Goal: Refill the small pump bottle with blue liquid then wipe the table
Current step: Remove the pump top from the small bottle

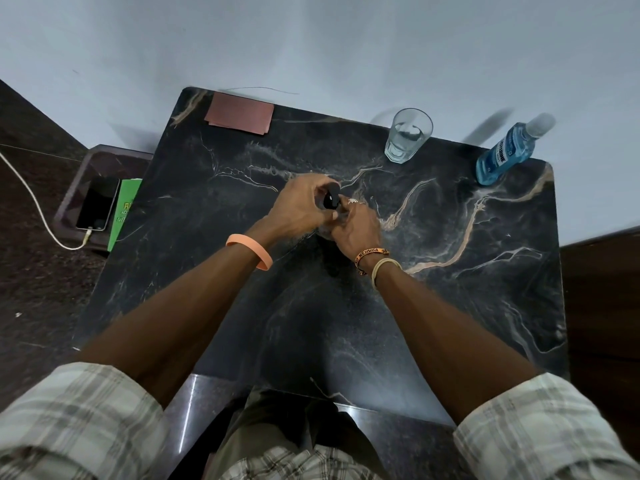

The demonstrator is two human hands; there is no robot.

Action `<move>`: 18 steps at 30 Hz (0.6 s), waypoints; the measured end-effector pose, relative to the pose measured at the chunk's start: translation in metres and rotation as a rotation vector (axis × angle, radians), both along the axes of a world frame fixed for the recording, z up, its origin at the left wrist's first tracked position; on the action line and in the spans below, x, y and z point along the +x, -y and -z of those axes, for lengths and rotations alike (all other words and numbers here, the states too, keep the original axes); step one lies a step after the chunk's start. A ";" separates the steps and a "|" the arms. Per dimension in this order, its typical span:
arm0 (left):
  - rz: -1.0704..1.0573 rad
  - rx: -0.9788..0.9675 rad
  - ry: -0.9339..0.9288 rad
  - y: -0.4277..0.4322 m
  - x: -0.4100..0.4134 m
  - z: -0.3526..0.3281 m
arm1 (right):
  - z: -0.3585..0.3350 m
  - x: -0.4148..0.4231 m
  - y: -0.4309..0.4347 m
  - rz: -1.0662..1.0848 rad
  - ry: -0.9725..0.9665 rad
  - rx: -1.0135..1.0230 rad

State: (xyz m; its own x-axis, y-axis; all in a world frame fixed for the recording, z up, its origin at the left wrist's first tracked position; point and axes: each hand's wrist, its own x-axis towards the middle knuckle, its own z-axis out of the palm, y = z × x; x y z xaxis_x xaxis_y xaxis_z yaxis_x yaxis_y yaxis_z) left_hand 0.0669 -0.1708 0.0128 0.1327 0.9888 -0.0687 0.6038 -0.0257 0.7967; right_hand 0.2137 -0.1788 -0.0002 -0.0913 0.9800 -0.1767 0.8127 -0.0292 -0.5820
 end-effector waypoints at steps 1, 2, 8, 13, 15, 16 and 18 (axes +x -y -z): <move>0.024 -0.005 0.003 0.000 0.000 -0.001 | 0.000 0.000 0.000 0.010 0.005 -0.009; 0.048 -0.007 0.005 0.000 0.001 -0.002 | -0.001 0.000 0.000 0.016 0.005 -0.016; 0.018 -0.008 -0.003 0.002 0.000 -0.004 | -0.002 0.000 0.002 0.033 -0.004 -0.021; 0.039 -0.024 0.040 0.001 -0.001 -0.002 | -0.001 0.000 0.001 0.017 0.003 -0.011; -0.007 -0.045 0.025 0.001 -0.001 -0.004 | -0.002 0.000 0.001 -0.016 0.010 0.008; -0.015 -0.054 0.025 0.001 -0.001 -0.005 | -0.002 0.000 0.001 -0.028 0.008 0.016; 0.014 -0.061 0.029 0.002 -0.001 -0.006 | -0.002 0.000 0.002 -0.033 0.003 0.021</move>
